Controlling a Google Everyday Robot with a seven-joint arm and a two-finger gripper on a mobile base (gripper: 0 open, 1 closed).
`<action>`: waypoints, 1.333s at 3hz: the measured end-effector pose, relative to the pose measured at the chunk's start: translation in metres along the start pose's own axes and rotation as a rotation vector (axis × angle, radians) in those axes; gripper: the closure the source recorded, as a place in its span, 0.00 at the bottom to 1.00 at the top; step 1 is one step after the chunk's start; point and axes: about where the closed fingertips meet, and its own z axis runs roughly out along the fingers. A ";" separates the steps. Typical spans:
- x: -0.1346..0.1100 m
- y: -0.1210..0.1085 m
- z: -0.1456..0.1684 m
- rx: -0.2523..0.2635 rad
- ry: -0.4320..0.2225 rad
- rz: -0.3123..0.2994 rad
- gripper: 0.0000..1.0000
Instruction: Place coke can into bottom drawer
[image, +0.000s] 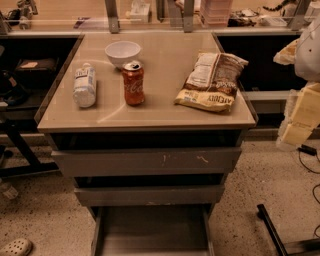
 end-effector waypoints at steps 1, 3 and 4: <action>-0.005 -0.002 0.002 0.004 -0.006 -0.006 0.00; -0.049 -0.018 0.052 -0.132 -0.073 -0.058 0.00; -0.051 -0.019 0.056 -0.142 -0.073 -0.062 0.00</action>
Offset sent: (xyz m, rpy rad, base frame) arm 0.0495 0.0396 -0.0404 0.1348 0.0955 0.0372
